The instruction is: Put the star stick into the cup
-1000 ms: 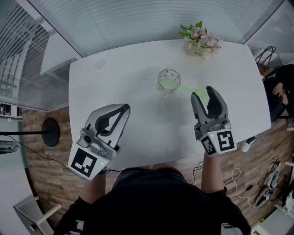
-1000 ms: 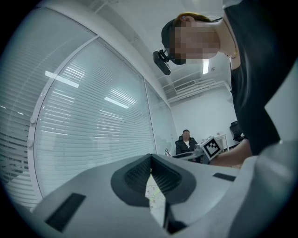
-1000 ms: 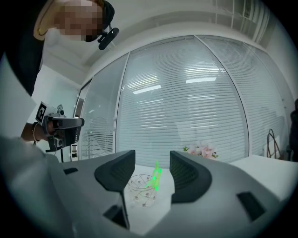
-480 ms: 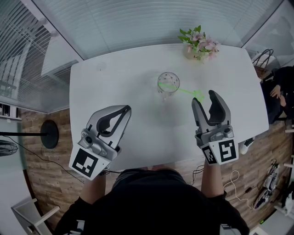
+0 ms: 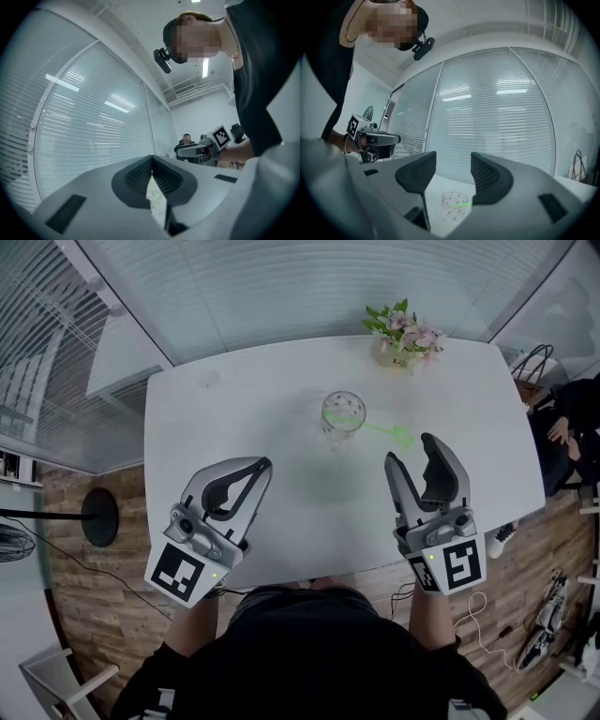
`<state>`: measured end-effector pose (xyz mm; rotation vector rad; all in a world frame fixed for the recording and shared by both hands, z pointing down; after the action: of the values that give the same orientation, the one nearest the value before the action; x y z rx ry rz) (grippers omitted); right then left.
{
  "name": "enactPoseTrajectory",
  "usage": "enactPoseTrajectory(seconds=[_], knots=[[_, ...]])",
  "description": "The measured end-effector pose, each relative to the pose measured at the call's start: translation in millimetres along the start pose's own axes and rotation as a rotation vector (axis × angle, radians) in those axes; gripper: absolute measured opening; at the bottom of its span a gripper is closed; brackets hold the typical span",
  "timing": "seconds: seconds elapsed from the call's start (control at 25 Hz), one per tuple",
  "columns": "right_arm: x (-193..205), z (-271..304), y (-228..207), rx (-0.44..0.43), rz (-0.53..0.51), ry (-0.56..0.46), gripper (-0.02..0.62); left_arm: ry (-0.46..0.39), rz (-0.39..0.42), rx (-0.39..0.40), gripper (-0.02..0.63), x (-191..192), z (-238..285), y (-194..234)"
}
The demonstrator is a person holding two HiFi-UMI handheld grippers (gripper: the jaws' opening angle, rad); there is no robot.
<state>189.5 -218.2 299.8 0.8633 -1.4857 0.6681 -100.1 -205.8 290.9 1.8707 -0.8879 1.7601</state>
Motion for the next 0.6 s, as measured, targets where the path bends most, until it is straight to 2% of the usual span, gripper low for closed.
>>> enactPoseTrajectory(seconds=[0.6], knots=[[-10,-2,24,-0.051,0.026,0.001,0.219,-0.023,0.001,-0.005,0.014,-4,-6,-3]])
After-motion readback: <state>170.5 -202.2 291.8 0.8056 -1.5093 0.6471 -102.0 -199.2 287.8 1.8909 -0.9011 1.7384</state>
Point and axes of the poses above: the fingertips, and each gripper's own axes: z forward along the fingers, y to its left, x out of its underside, the point moved 9 cm from there along -z, backward along the fingers, and after that the axes turned 2 degrees about -x, right-handed, at the moved point
